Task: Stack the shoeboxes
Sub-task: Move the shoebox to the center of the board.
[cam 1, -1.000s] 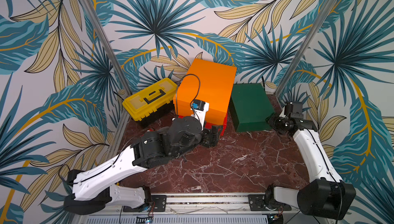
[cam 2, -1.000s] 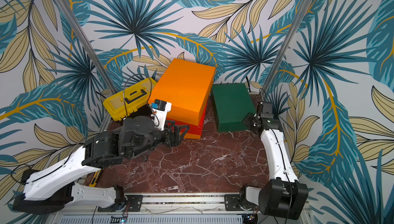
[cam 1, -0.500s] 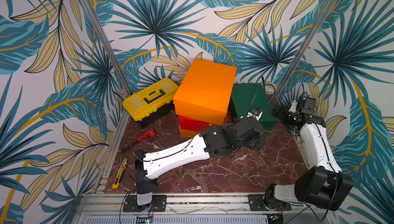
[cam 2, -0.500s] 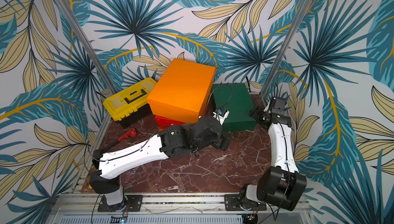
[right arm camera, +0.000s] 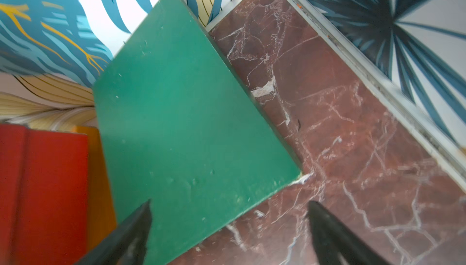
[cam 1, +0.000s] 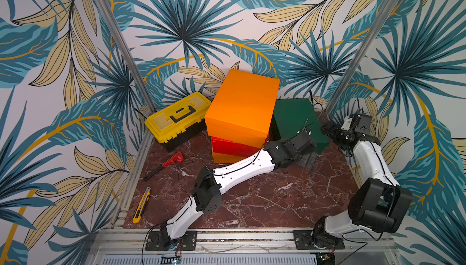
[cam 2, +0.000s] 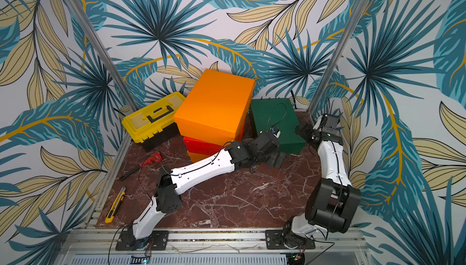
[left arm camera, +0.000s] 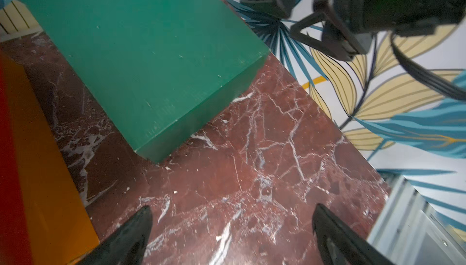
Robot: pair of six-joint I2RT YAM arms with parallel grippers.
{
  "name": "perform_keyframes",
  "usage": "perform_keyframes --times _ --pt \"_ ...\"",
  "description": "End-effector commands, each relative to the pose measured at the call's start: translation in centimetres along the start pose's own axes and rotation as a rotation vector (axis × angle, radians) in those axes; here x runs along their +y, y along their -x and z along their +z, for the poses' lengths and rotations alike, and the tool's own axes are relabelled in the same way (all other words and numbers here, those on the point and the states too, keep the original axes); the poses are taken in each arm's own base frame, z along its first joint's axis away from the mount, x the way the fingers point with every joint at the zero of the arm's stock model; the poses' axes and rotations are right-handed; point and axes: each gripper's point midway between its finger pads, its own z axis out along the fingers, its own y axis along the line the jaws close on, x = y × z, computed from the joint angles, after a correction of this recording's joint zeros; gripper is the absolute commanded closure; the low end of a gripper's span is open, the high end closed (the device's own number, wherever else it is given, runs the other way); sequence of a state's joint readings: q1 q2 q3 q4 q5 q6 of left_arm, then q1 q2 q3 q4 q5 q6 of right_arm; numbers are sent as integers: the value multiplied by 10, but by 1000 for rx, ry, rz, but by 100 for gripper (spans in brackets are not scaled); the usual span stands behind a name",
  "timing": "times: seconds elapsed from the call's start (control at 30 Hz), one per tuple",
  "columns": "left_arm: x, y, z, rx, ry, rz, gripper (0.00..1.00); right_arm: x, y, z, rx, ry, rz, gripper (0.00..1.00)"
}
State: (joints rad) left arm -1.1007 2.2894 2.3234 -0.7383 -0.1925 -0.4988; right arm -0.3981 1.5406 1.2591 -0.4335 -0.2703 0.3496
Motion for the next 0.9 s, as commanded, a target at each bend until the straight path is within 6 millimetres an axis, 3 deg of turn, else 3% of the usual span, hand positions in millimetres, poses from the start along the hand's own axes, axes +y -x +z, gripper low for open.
perform_keyframes --times 0.0,0.13,0.17,0.37,0.63,0.7,0.87 --pt "5 16 7 -21 -30 -82 1 0 8 13 -13 30 -25 1" --pt "21 23 26 -22 -41 -154 0 -5 11 31 6 25 -36 3" --pt "26 15 42 -3 -41 -169 0 -6 12 36 7 29 -40 5" --pt "32 18 63 -33 -62 -218 0 -7 11 58 17 74 -60 12" --pt "58 12 81 -52 34 -258 1 -10 -5 78 60 119 -30 13" --pt "63 11 84 -56 55 -262 0 -7 1 80 30 143 -31 13" --pt "69 14 79 -77 88 -255 0 -8 1 79 27 138 -22 15"
